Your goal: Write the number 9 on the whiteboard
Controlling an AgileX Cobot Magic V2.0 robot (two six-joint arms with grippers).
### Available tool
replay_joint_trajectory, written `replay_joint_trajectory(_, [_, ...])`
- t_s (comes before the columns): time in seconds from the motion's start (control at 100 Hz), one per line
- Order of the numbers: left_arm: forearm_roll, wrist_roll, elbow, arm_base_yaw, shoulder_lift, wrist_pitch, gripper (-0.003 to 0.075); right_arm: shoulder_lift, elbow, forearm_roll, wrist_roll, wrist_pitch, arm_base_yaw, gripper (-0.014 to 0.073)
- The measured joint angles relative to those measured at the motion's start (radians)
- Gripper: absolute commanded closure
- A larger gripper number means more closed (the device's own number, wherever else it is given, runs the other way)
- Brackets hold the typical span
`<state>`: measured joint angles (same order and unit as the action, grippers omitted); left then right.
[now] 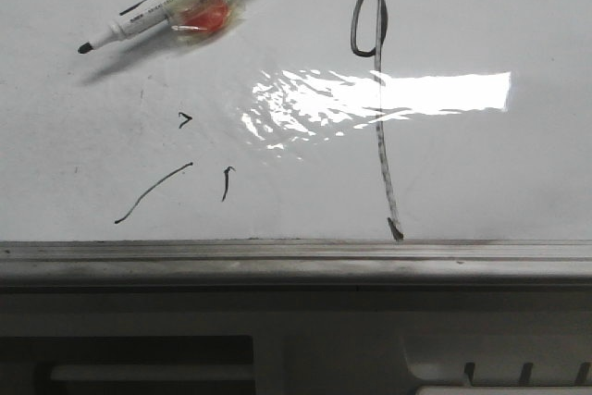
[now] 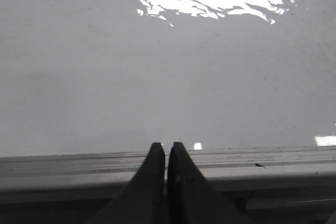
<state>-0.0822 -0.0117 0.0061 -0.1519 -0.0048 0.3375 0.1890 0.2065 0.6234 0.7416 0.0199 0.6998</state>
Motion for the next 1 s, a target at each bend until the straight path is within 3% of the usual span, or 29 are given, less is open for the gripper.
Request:
replay_joint_trajectory(0.77, [0.0, 0.0, -0.002, 0.001, 0.0, 0.0, 0.0741, 0.0, -0.016, -0.01, 0.0, -0.038, -0.011, 0.0663])
replay_joint_trajectory(0.87, [0.0, 0.0, -0.002, 0.001, 0.0, 0.0, 0.0741, 0.0, -0.058, -0.185, -0.096, -0.141, -0.051, 0.0663])
replay_joint_trajectory(1.0, [0.0, 0.0, -0.002, 0.001, 0.0, 0.002, 0.0741, 0.0, -0.169, -0.443, -0.432, -0.281, -0.189, 0.0663])
